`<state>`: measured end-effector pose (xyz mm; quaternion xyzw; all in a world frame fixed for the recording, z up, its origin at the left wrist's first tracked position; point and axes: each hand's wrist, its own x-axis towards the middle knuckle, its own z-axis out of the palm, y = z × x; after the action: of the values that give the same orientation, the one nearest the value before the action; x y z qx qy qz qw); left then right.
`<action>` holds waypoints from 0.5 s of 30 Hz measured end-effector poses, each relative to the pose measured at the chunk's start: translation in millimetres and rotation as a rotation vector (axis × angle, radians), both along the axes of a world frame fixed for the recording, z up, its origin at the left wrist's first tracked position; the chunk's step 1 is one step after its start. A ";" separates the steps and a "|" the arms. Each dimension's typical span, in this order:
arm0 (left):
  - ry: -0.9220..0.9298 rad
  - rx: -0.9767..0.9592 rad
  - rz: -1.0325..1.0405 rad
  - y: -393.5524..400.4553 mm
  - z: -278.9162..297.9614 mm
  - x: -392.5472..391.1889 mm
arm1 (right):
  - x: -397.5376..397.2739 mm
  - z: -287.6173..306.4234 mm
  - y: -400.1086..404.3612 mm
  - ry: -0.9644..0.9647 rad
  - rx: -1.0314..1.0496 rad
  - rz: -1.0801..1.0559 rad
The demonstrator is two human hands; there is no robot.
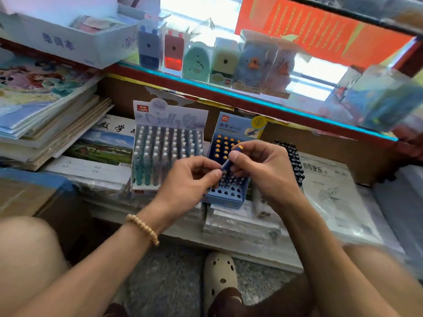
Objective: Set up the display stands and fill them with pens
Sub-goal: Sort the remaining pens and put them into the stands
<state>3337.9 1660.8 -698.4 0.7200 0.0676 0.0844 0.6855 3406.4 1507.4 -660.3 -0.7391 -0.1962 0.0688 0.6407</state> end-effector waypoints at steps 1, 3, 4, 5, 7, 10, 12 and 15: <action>-0.015 0.060 -0.012 -3.9 0.4 2.1 | 0.4 0.3 -5.1 -0.015 -0.004 -0.030; -0.053 0.183 -0.032 -10.0 0.9 7.4 | 1.3 0.2 -14.9 -0.004 0.012 -0.069; -0.069 0.226 -0.043 -13.4 1.3 10.2 | 1.5 0.0 -20.1 0.018 0.030 -0.078; -0.081 0.253 -0.053 -16.5 1.2 12.4 | 1.8 -0.8 -24.5 0.036 0.045 -0.078; -0.093 0.280 -0.073 -23.8 0.3 16.5 | 2.3 -3.5 -33.3 0.042 0.042 -0.084; -0.088 0.336 -0.083 -32.7 -3.7 21.4 | 3.7 -8.8 -40.8 -0.001 -0.014 -0.145; -0.051 0.410 -0.075 -33.3 -6.3 24.6 | 6.6 -14.9 -44.2 -0.054 -0.053 -0.233; 0.010 0.542 -0.072 -26.9 -11.8 27.8 | 15.5 -28.0 -50.4 -0.183 -0.194 -0.398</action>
<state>3365.6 1633.9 -710.1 0.8795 0.0202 0.0713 0.4700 3421.9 1457.0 -688.3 -0.8246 -0.0967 -0.1075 0.5470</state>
